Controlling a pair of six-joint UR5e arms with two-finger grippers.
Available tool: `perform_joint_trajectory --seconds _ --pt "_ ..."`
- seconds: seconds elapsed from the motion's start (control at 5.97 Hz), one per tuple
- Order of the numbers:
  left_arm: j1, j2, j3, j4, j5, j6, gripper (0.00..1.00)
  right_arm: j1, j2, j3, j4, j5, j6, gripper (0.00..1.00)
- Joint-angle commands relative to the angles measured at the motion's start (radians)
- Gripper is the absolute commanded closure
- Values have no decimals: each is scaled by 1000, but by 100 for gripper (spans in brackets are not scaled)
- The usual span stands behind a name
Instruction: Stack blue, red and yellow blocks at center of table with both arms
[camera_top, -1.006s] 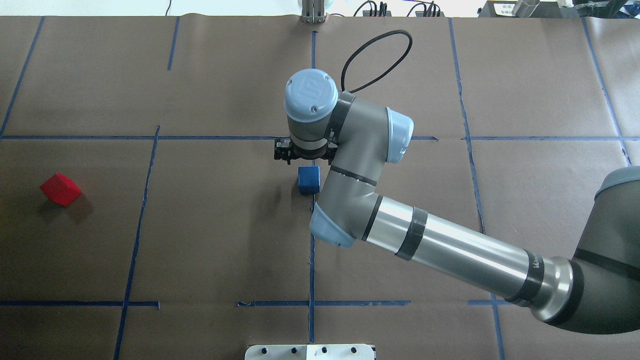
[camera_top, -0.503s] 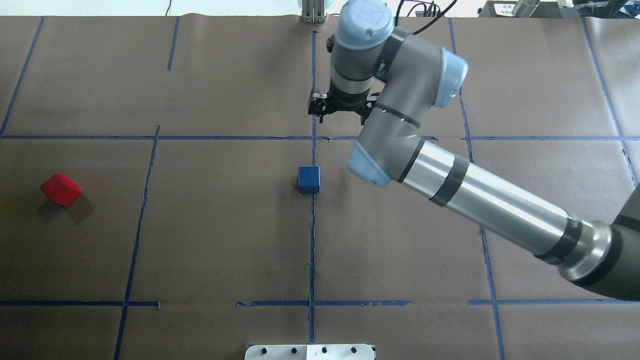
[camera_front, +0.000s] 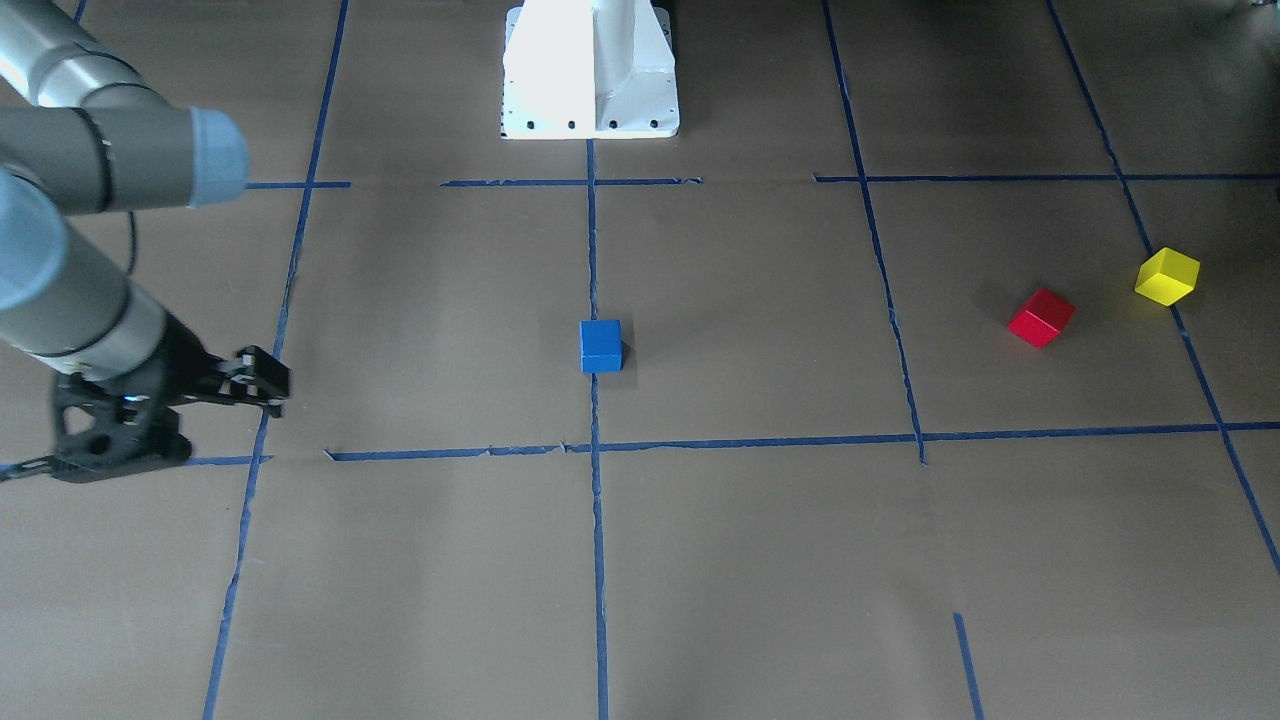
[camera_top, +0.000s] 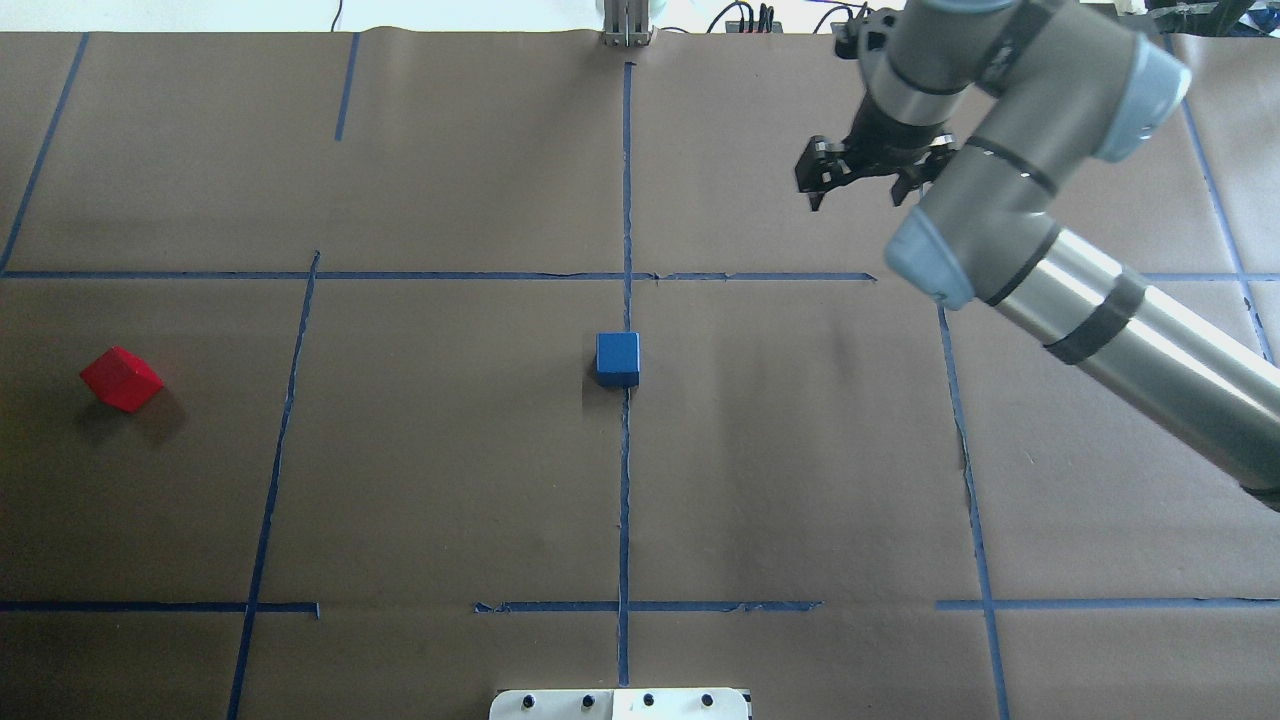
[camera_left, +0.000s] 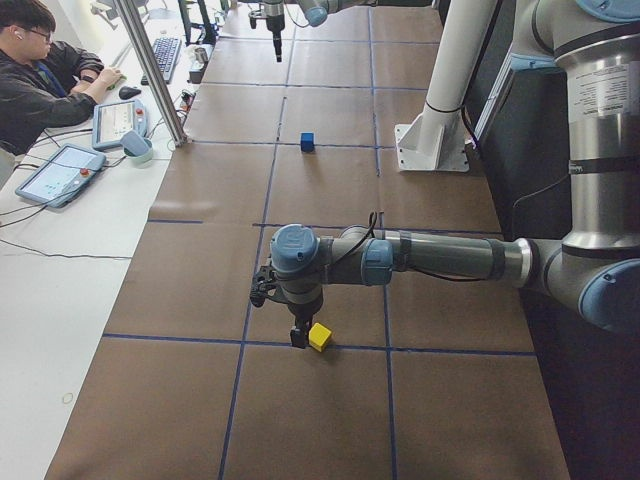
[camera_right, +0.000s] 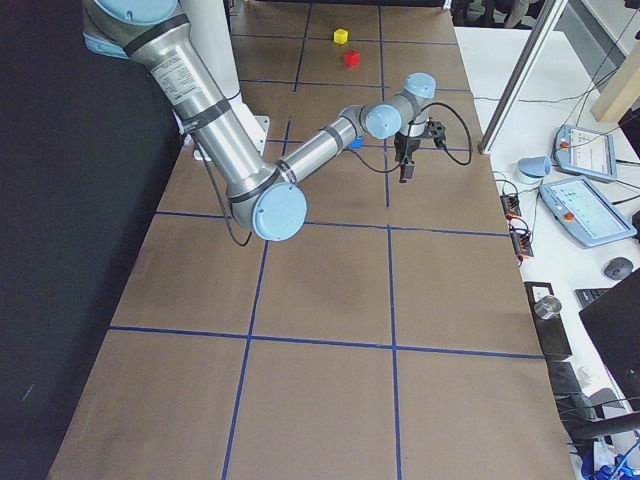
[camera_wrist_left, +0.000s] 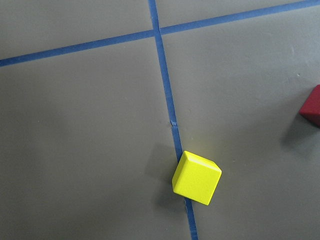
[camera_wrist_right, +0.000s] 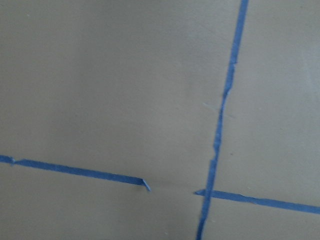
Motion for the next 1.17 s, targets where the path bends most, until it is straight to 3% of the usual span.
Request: perform_joint_trajectory --seconds 0.0,0.17,0.67,0.84,1.01 --pt "8 -48 -1 -57 -1 -1 0 122 -202 127 -26 14 -249 0" --pt "8 -67 2 -162 2 -3 0 219 -310 163 -25 65 -408 0" --pt "20 -105 21 -202 -3 0 0 461 -577 202 -17 80 -766 0" --pt "52 -105 15 -267 -4 2 0 518 -629 193 -23 75 -779 0" --pt "160 -102 25 -356 2 -6 0 525 -660 191 -19 73 -762 0"
